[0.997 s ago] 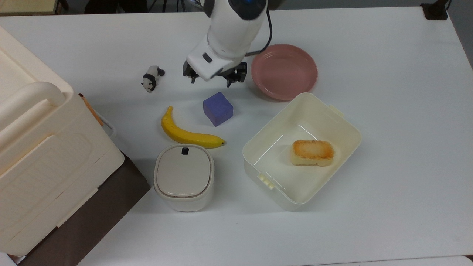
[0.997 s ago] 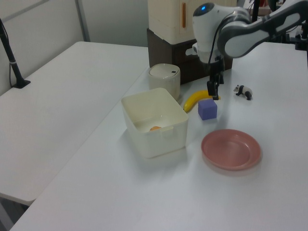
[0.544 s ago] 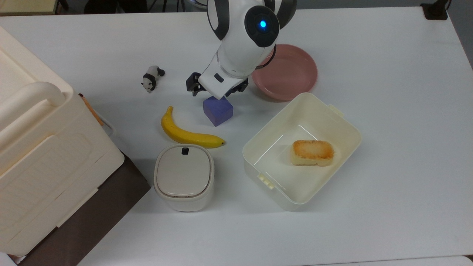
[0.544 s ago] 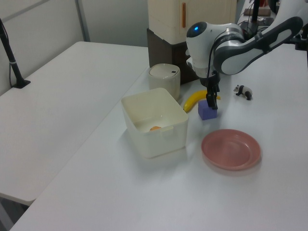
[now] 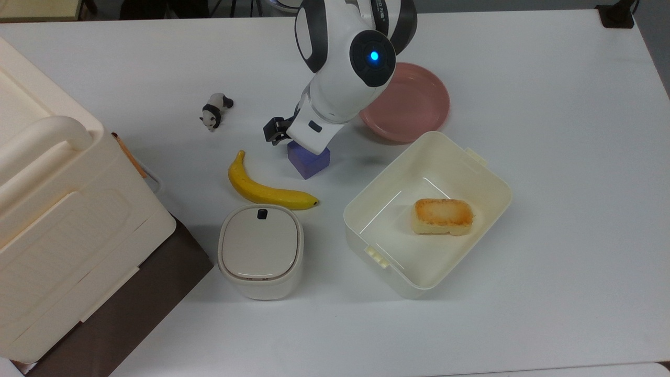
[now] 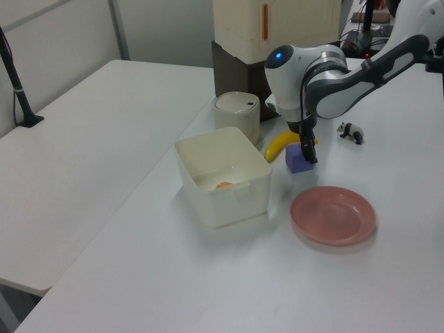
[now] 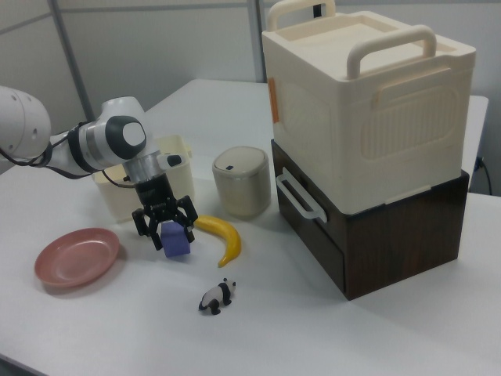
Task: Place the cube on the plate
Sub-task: 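Close the gripper on the purple cube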
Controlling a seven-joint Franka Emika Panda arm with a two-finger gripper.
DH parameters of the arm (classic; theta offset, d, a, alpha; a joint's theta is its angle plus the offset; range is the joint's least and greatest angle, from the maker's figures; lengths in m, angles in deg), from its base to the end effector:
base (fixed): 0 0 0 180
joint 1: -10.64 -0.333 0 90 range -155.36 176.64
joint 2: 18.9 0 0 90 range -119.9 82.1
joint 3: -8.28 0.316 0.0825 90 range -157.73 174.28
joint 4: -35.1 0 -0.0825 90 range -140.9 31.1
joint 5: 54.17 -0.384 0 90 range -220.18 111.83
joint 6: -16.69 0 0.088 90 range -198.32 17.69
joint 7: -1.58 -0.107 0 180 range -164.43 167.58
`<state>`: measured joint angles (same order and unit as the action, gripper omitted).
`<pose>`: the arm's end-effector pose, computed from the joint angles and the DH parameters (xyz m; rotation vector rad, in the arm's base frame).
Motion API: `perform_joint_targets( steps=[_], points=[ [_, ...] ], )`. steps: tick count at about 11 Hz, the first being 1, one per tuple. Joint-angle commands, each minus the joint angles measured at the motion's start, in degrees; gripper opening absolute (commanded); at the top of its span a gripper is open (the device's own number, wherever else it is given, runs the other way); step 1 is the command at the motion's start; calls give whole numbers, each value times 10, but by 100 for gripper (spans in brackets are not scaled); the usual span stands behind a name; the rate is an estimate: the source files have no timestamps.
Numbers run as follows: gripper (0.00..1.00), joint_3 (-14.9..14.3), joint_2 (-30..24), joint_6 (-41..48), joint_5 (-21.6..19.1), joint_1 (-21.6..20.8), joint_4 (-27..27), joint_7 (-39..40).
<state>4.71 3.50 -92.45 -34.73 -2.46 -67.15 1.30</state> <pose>0.6132 0.0812 0.3210 2.7376 0.4406 -0.3369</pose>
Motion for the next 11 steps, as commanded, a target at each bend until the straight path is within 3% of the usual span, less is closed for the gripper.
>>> perform_joint_targets(
  steps=[1,2,5,7,8,9,11],
  points=[
    [60,0,6,-8,3,-1,5,8],
    [48,0,6,-8,2,-1,5,8],
    [24,0,6,-16,2,1,6,7],
    [22,0,5,-14,1,0,6,6],
    [15,0,5,-14,1,0,6,6],
    [1,0,5,-13,0,0,6,6],
    [0,1,2,-9,-2,0,6,5]
  ],
)
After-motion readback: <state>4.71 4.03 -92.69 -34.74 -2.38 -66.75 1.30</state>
